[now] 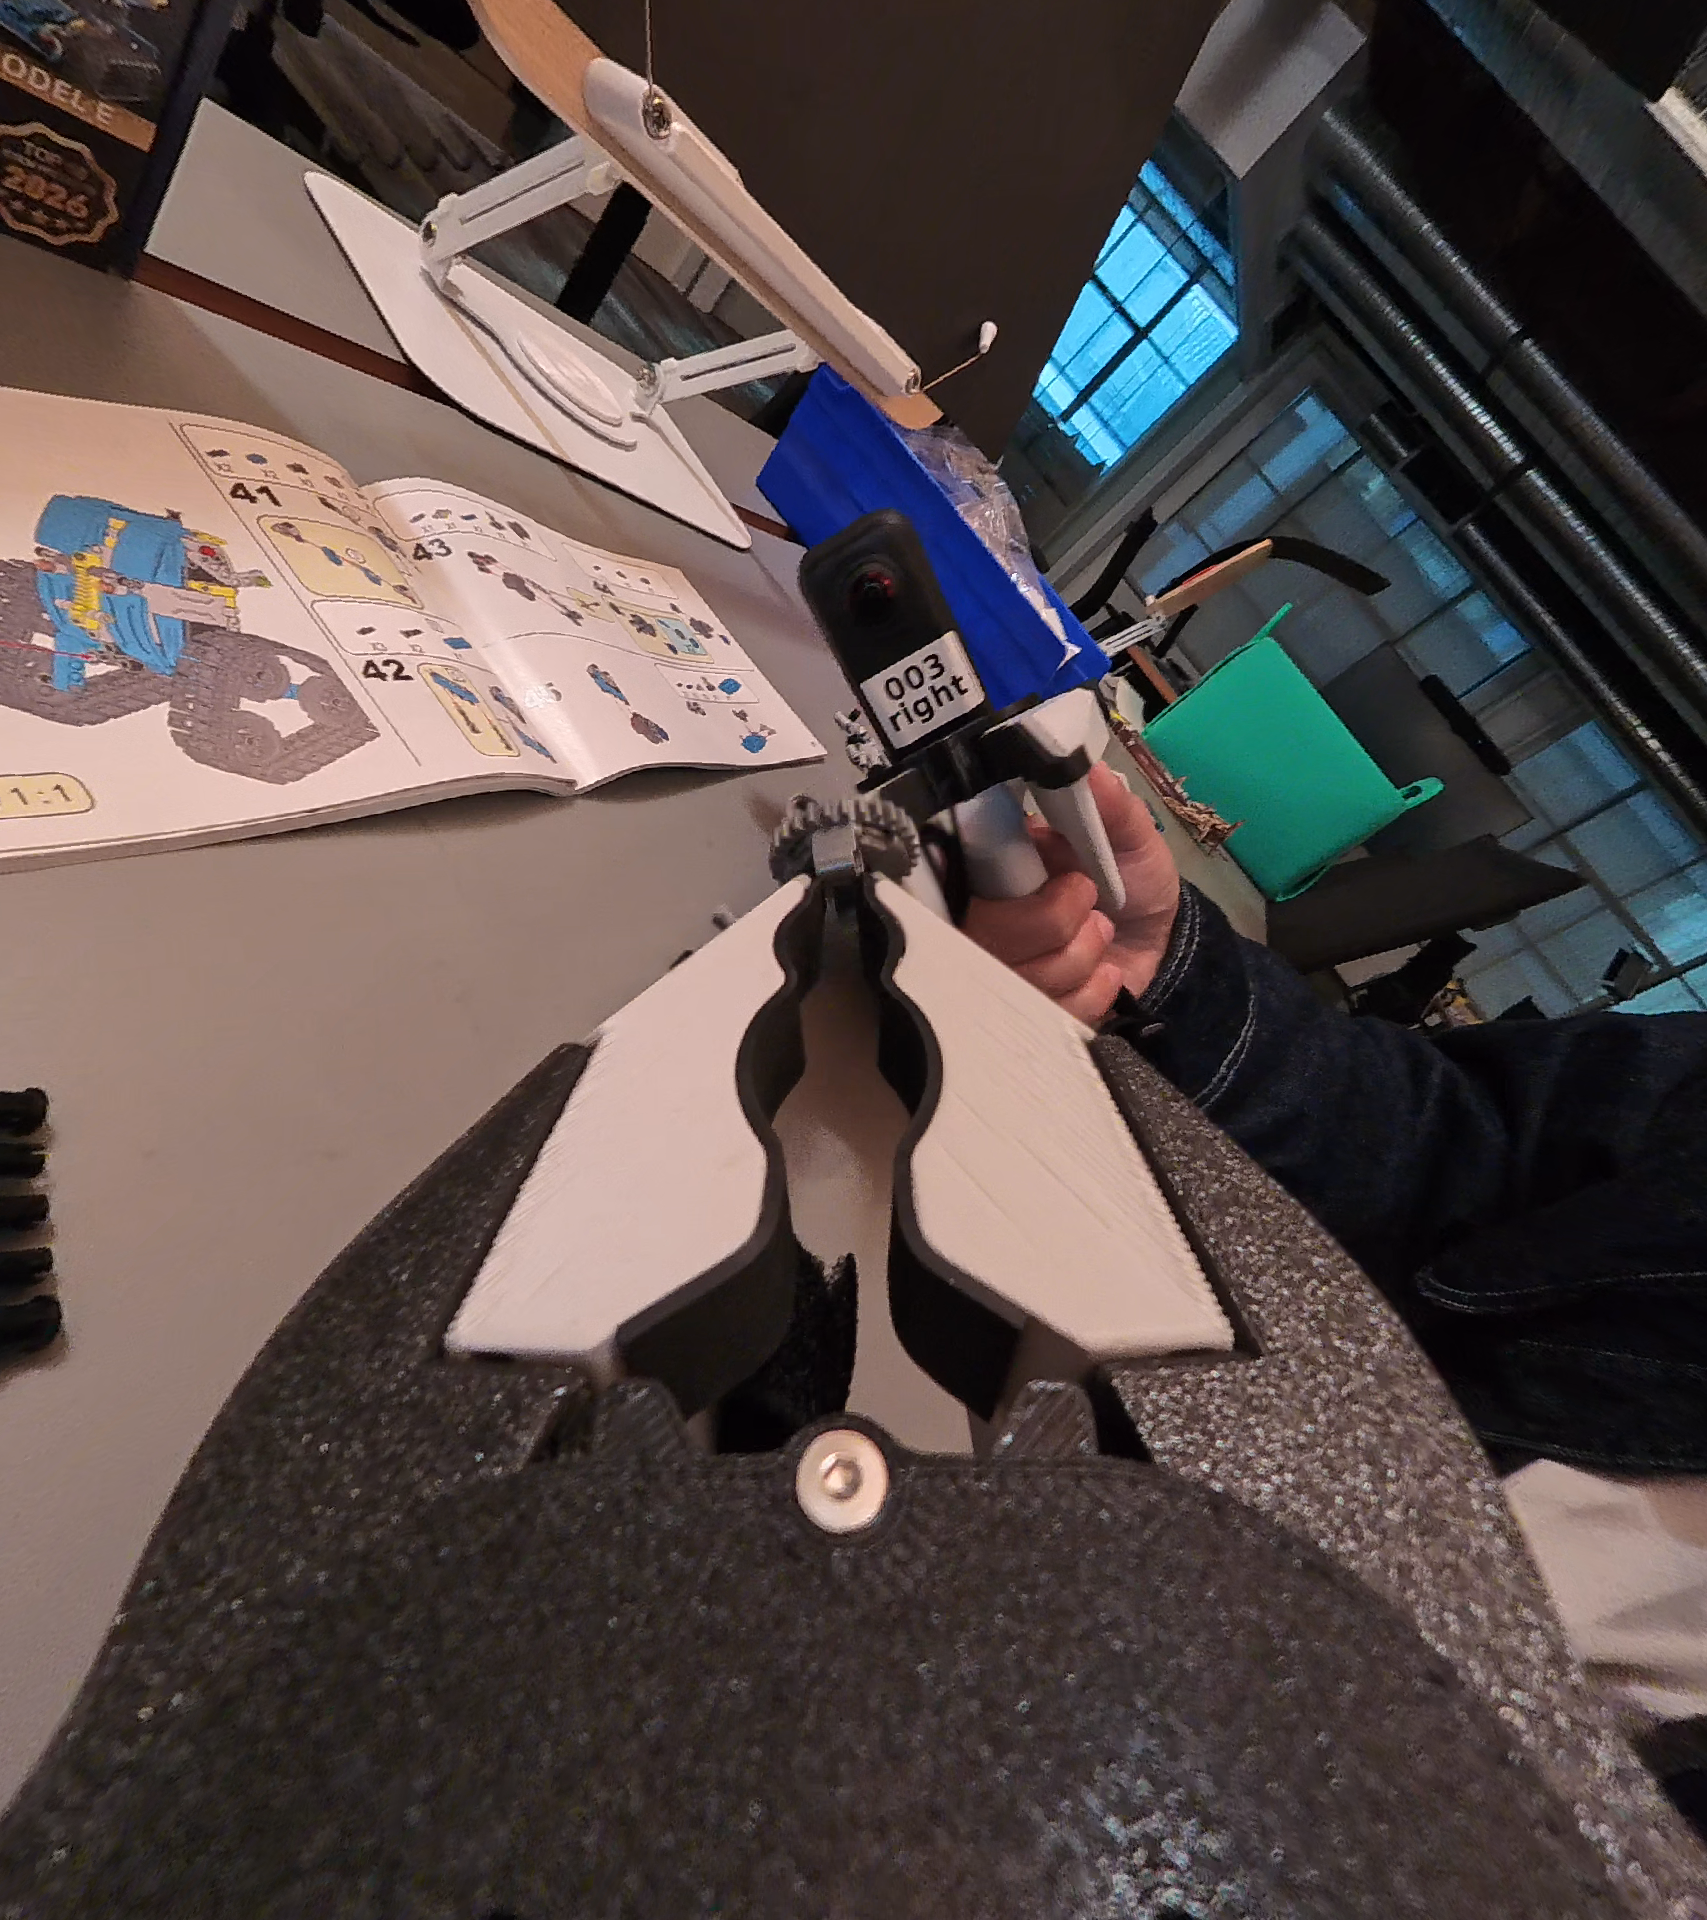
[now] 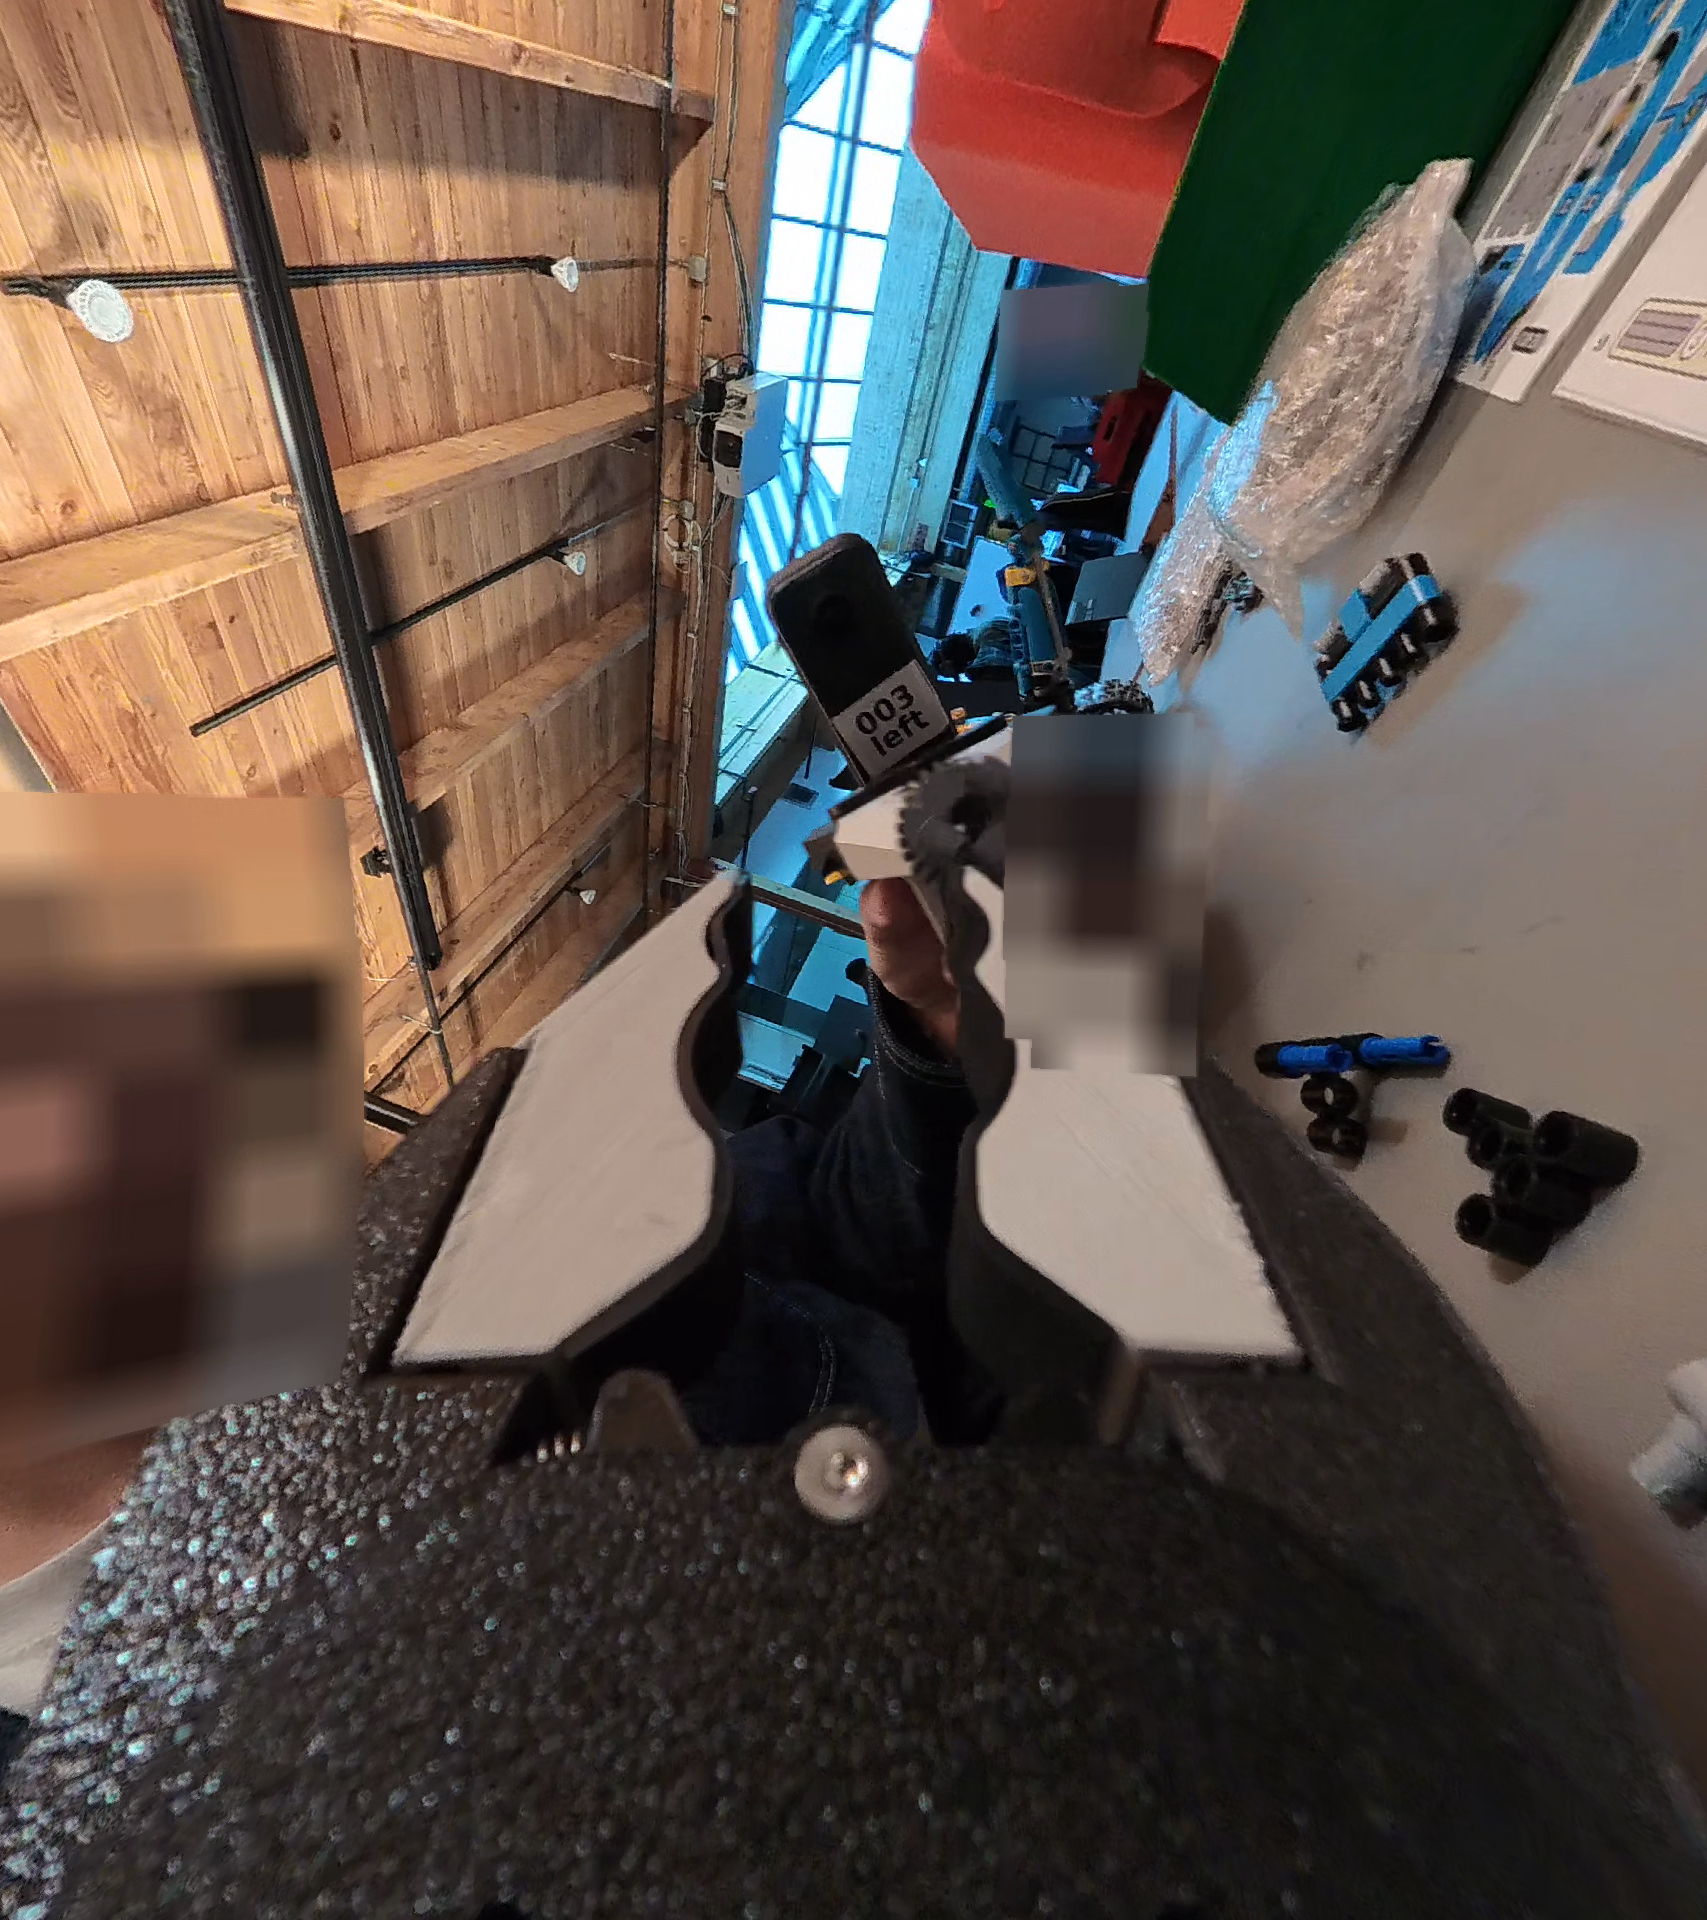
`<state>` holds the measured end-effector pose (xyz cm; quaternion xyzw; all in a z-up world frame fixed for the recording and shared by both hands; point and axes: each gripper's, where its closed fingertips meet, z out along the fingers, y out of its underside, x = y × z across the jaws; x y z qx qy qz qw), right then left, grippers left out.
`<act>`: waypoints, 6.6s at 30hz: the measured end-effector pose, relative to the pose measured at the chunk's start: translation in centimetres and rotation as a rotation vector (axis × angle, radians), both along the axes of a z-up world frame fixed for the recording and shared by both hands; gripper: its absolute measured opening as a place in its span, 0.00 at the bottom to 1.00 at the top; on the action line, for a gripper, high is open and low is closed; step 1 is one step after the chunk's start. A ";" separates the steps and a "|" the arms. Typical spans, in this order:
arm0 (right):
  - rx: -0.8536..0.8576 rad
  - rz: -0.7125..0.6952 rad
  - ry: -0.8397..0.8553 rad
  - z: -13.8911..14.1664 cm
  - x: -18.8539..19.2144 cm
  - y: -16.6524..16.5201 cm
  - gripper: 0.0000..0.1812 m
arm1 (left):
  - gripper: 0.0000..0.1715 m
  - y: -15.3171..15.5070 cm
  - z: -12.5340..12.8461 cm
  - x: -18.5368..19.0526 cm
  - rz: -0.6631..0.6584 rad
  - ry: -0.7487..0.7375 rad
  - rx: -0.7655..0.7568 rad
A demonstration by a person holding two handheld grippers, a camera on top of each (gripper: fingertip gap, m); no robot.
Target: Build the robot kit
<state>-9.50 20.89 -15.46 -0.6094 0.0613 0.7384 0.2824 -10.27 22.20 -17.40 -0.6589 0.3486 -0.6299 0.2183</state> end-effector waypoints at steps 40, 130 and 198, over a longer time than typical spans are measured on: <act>0.634 -0.451 -1.170 -1.4 0.2 1.9 0.03 | 0.03 0.8 0.9 -0.3 -0.005 -0.131 -0.308; 0.679 -0.359 -0.546 4.5 -0.8 -1.0 0.17 | 0.09 -0.9 7.1 -0.6 0.644 0.260 1.788; 0.111 -0.206 -1.450 -10.6 14.1 0.3 0.44 | 0.42 3.7 -6.6 14.5 -0.154 0.485 0.617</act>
